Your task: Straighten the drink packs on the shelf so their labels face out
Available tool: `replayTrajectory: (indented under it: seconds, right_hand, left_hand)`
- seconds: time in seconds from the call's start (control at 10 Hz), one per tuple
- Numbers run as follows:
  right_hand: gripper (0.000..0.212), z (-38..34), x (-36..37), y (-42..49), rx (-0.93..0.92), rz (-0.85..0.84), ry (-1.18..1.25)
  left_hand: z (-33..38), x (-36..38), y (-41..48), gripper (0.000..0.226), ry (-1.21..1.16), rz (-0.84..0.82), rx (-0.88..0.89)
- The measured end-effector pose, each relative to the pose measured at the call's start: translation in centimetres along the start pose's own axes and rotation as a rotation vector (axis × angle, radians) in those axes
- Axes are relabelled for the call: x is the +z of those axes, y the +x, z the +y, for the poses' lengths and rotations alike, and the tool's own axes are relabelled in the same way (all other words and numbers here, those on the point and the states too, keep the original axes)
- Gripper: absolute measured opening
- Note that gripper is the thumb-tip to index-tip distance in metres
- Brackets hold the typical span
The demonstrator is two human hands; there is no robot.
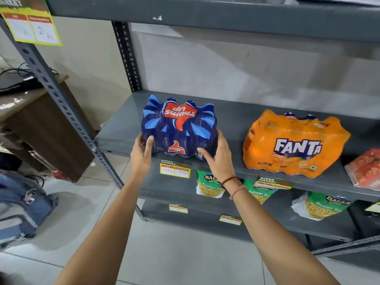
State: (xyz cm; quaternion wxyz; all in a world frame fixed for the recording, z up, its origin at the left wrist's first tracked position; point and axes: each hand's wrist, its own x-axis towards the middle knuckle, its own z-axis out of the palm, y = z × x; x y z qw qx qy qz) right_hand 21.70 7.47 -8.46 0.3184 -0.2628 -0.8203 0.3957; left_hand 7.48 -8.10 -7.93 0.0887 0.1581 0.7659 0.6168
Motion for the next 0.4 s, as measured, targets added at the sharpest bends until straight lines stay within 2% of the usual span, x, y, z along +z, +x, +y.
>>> replayTrajectory:
  seconds: [0.2, 0.3, 0.4]
  right_hand:
    - [0.070, 0.0, -0.3, 0.1, 0.019, -0.016, 0.016]
    - [0.070, -0.8, -0.6, -0.1, 0.042, -0.043, 0.005]
    - [0.061, -0.7, -1.4, -0.8, 0.038, 0.012, -0.077]
  left_hand:
    - [0.2, 0.0, -0.3, 0.054, 0.011, -0.012, -0.020]
    - [0.8, -0.2, -0.7, 0.053, 0.071, 0.000, -0.036]
    - [0.4, -0.4, -1.6, 0.049, 0.227, 0.024, -0.081]
